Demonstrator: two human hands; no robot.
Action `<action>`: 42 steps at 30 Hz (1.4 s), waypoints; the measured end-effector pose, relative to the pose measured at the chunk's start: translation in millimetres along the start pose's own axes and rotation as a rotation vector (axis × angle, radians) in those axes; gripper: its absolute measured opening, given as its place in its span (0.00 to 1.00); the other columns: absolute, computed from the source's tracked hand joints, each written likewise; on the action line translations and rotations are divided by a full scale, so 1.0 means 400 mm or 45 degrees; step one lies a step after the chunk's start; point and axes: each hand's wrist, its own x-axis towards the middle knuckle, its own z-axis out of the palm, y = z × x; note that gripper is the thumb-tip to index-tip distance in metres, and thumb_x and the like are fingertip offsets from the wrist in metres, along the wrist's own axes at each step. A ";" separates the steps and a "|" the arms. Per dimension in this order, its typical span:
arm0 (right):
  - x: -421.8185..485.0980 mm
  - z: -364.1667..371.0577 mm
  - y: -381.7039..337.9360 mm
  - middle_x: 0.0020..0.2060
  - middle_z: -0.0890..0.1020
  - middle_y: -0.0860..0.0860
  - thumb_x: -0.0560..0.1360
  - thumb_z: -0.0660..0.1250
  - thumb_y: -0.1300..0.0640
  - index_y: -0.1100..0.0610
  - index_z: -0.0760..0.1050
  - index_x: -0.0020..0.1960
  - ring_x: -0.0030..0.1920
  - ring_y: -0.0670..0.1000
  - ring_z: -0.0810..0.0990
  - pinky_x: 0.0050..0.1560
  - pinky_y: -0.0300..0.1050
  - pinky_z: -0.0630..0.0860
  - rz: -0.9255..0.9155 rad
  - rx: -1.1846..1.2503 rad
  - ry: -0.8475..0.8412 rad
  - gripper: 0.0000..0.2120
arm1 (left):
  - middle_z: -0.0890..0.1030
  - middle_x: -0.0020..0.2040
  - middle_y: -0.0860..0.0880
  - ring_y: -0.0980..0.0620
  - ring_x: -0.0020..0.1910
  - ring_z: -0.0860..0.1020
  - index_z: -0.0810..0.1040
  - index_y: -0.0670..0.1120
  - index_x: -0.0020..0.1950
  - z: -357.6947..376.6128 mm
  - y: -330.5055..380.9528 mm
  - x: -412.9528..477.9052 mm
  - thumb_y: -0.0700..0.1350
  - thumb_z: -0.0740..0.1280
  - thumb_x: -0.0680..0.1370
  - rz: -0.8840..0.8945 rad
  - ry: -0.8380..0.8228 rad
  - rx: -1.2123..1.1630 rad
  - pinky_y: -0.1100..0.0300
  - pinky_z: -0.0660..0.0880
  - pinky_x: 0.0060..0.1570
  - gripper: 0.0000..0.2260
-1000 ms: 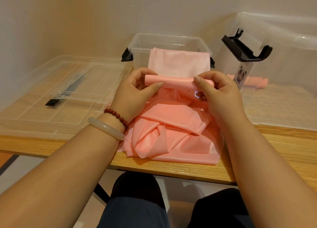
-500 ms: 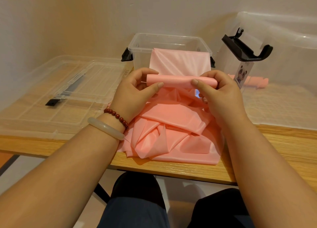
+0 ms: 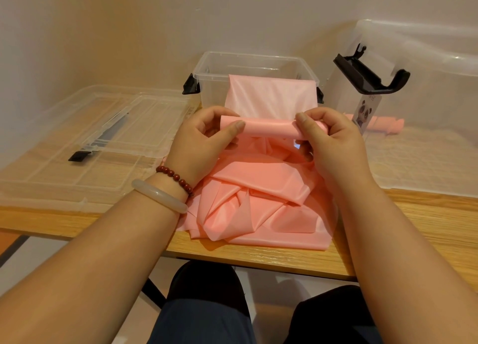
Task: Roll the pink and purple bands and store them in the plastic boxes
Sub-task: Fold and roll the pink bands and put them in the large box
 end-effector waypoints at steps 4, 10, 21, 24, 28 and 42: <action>0.002 -0.003 0.001 0.30 0.78 0.49 0.77 0.69 0.57 0.54 0.78 0.44 0.27 0.44 0.76 0.28 0.38 0.73 -0.039 0.004 0.001 0.04 | 0.80 0.48 0.49 0.48 0.45 0.81 0.81 0.52 0.47 -0.003 -0.004 0.003 0.41 0.70 0.76 0.059 0.001 0.057 0.61 0.79 0.43 0.05; -0.001 -0.005 -0.004 0.27 0.78 0.50 0.78 0.68 0.59 0.54 0.77 0.44 0.27 0.48 0.77 0.29 0.51 0.81 0.047 0.127 -0.070 0.04 | 0.78 0.55 0.53 0.58 0.51 0.77 0.76 0.55 0.61 -0.006 0.000 0.006 0.42 0.66 0.79 0.089 -0.023 0.160 0.63 0.76 0.55 0.12; -0.007 -0.011 -0.013 0.25 0.76 0.50 0.78 0.68 0.61 0.56 0.77 0.44 0.25 0.47 0.74 0.25 0.37 0.73 0.019 0.168 -0.063 0.04 | 0.77 0.54 0.54 0.70 0.44 0.75 0.74 0.48 0.68 -0.014 0.052 0.030 0.42 0.63 0.81 0.079 -0.018 0.317 0.75 0.72 0.45 0.15; -0.004 -0.012 -0.009 0.26 0.76 0.51 0.77 0.68 0.60 0.55 0.77 0.43 0.25 0.47 0.73 0.26 0.37 0.73 0.009 0.147 -0.047 0.05 | 0.72 0.66 0.51 0.60 0.60 0.72 0.75 0.48 0.67 -0.017 0.051 0.048 0.44 0.64 0.80 0.166 -0.023 0.664 0.67 0.69 0.60 0.15; -0.004 -0.013 -0.005 0.28 0.77 0.54 0.77 0.69 0.59 0.55 0.78 0.44 0.26 0.48 0.74 0.27 0.38 0.74 0.011 0.134 -0.051 0.04 | 0.74 0.65 0.46 0.46 0.65 0.70 0.77 0.43 0.65 -0.024 0.053 0.084 0.43 0.63 0.80 0.445 0.063 1.093 0.66 0.60 0.62 0.14; -0.003 -0.011 -0.003 0.27 0.77 0.54 0.77 0.68 0.60 0.56 0.78 0.44 0.25 0.47 0.73 0.26 0.40 0.75 0.038 0.118 -0.042 0.04 | 0.83 0.57 0.46 0.44 0.59 0.77 0.82 0.43 0.60 -0.045 0.050 0.185 0.42 0.63 0.80 0.575 0.031 1.181 0.60 0.67 0.60 0.11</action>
